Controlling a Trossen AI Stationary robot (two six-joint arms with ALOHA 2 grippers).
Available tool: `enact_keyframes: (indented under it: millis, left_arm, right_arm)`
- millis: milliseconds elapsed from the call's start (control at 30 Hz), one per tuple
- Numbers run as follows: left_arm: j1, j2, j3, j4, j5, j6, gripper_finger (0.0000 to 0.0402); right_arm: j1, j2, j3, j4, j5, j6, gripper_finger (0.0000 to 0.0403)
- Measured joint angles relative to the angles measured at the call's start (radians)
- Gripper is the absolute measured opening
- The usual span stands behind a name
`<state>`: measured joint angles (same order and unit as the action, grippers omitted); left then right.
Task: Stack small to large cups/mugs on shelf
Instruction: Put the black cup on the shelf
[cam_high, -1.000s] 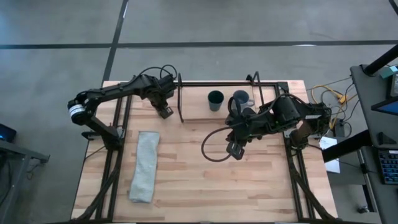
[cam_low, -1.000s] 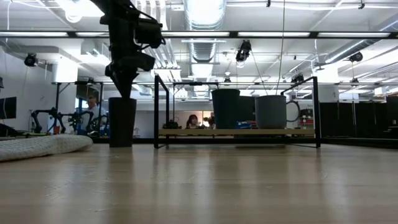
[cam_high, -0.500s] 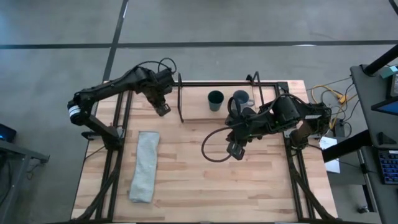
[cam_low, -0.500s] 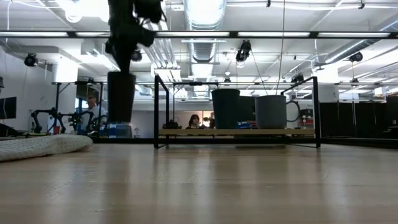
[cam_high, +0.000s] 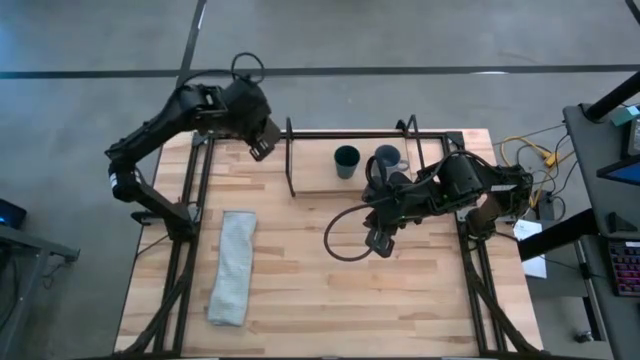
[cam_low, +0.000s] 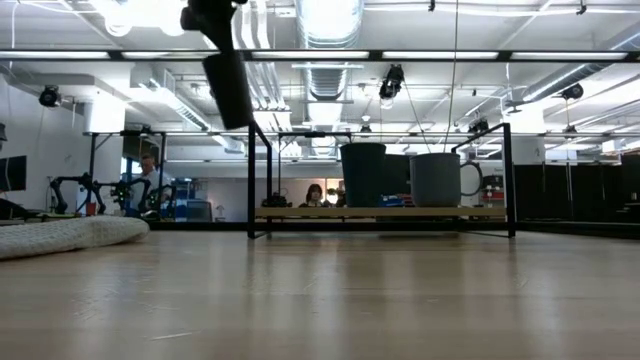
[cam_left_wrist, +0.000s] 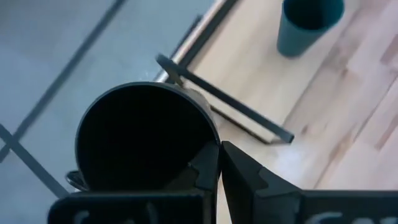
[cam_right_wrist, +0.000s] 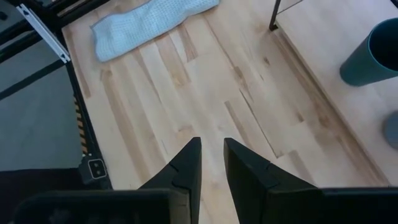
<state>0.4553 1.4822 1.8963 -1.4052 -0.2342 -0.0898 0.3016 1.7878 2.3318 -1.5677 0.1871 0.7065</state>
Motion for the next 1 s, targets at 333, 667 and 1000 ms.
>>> enact_keyframes:
  millis: [333, 667, 1000]
  left_arm:
    - [-0.036, 0.004, 0.037, 0.11, 0.099, 0.045, 0.0]
    - [-0.125, 0.134, 0.034, 0.123, 0.099, 0.156, 0.0]
    - [-0.144, 0.273, 0.045, 0.139, 0.138, 0.211, 0.0]
  right_arm:
    - [0.0, 0.0, 0.0, -0.003, 0.0, -0.012, 0.0063]
    - [0.0, 0.0, 0.0, -0.003, 0.009, -0.011, 0.0063]
    - [0.0, 0.0, 0.0, -0.003, 0.018, -0.003, 0.0063]
